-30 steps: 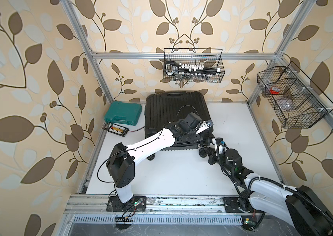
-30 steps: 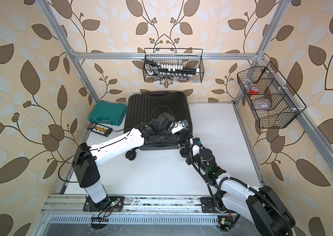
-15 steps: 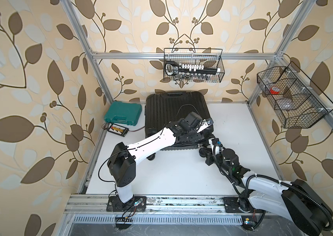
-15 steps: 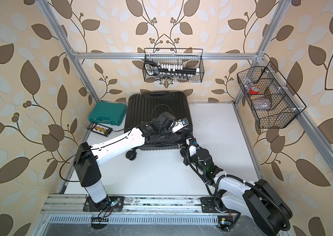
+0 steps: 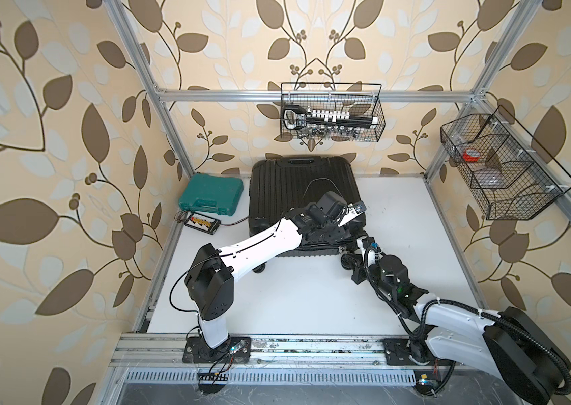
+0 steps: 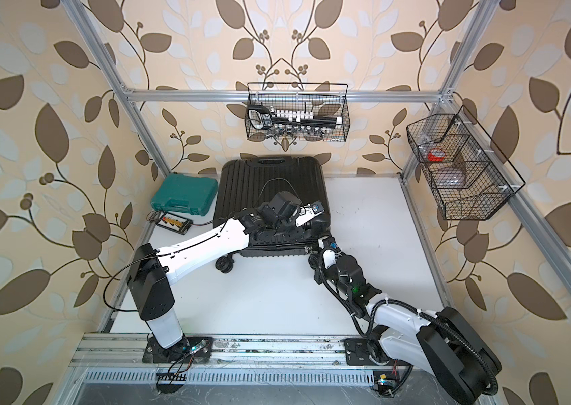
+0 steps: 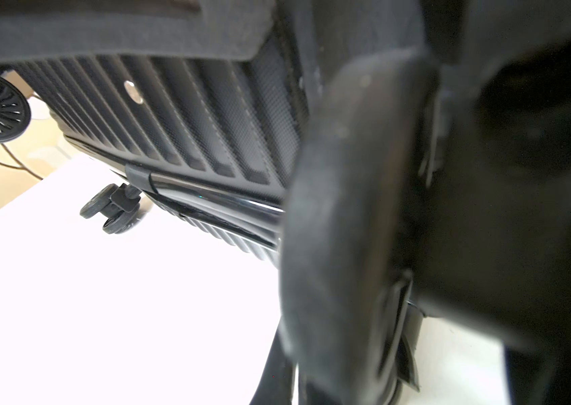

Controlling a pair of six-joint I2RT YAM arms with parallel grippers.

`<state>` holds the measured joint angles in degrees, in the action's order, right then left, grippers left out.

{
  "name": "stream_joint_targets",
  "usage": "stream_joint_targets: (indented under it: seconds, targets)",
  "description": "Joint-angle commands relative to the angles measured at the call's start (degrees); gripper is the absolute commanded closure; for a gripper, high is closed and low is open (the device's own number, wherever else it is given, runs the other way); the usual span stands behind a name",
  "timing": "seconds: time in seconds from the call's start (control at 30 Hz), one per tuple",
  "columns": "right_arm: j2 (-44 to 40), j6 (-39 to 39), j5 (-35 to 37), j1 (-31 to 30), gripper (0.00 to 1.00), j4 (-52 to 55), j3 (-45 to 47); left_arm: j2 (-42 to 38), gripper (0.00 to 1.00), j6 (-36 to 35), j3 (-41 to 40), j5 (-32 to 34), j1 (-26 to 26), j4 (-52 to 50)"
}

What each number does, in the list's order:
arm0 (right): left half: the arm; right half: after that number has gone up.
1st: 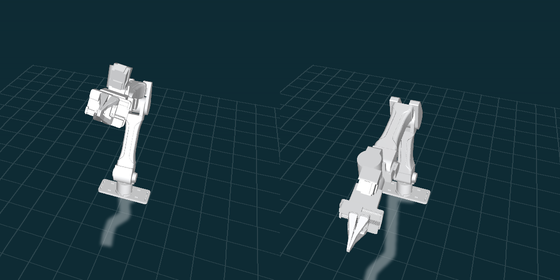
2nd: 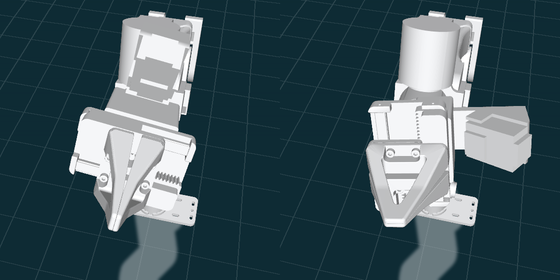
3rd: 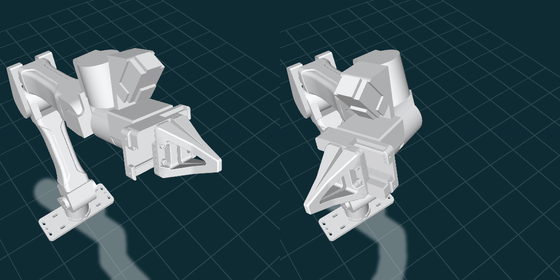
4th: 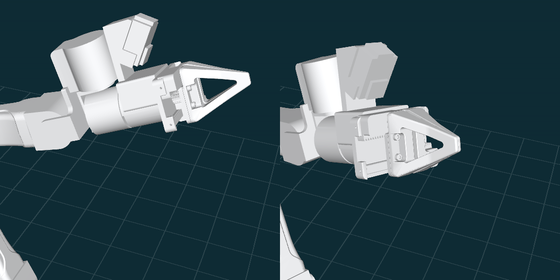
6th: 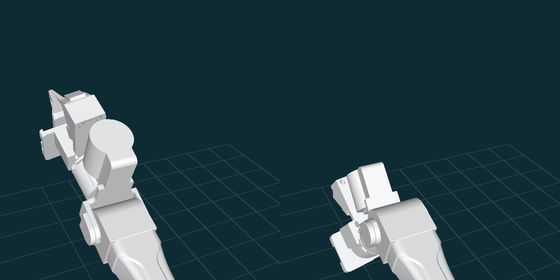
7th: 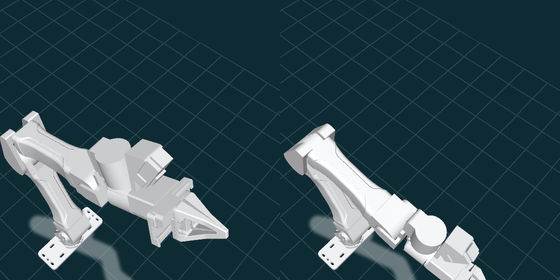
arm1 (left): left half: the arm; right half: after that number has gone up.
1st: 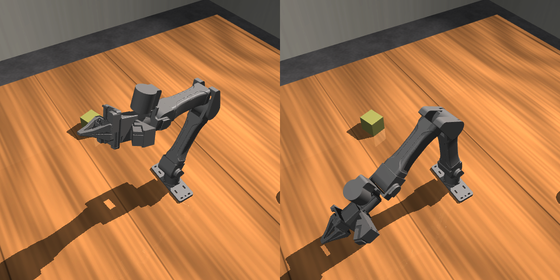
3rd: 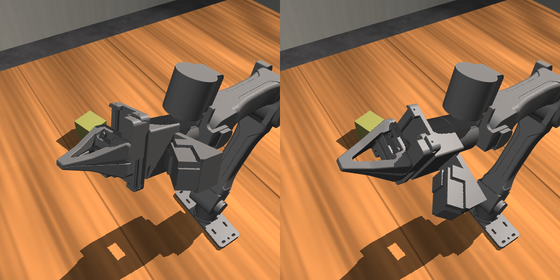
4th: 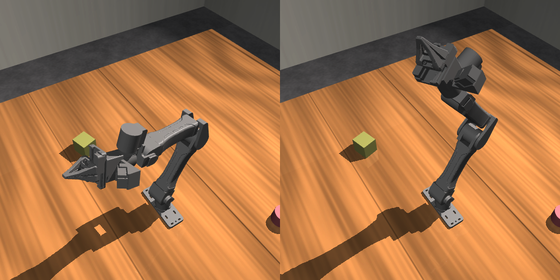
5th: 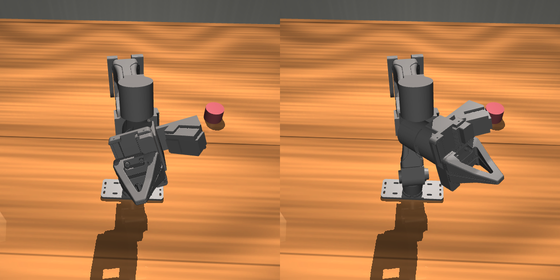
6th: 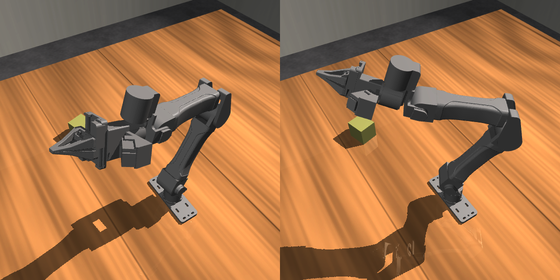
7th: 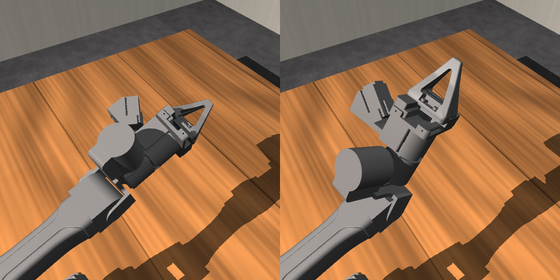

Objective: Close the suitcase zippers
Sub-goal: Zip the zipper on the suitcase.

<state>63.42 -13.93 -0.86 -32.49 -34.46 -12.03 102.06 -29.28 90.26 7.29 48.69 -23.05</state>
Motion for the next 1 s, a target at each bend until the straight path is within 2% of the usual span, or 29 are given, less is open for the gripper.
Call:
stream_joint_targets:
  seconds: [0.0, 0.1, 0.27, 0.47, 0.63, 0.7, 0.73, 0.83, 0.97]
  targets:
    - [-2.5, 0.0, -3.9, -2.7, 1.0, 2.0, 0.0, 3.0, 0.13, 0.9, 0.2, -5.5, -1.2, 4.6]
    - [-3.5, -0.7, -1.0, -2.7, 0.93, 2.5, 0.6, 1.4, 0.12, 1.2, 0.9, -8.5, -1.2, 4.7]
    - [-4.4, -1.4, 2.0, -2.7, 0.73, 3.9, 1.0, -3.1, 0.11, 2.6, -0.5, -17.5, -1.2, 7.3]
    - [-6.4, -1.9, 5.2, -2.7, 0.63, 4.8, 2.0, -10.5, 0.08, 6.5, -6.6, -18.4, -1.3, 17.4]
    - [-7.8, -2.3, 7.8, -2.6, 0.59, 5.3, 2.8, -13.9, 0.06, 10.7, -8.4, -9.9, -1.4, 21.5]
    - [-8.3, -2.6, 8.9, -2.6, 0.58, 5.4, 2.9, -15.0, 0.05, 12.7, -8.9, -4.2, -1.4, 22.4]
    - [-8.5, -2.9, 9.5, -2.6, 0.58, 5.6, 3.1, -15.5, 0.01, 14.2, -9.0, -0.6, -1.5, 22.8]
    - [-9.7, -3.7, 12.2, -2.6, 0.56, 6.4, 3.2, -17.3, 0.01, 20.7, -8.3, 9.4, -2.8, 20.5]
    - [-11.9, -5.9, 17.7, -2.6, 0.55, 7.7, 3.8, -22.3, 0.01, 31.5, -9.8, 16.6, -7.3, 16.1]
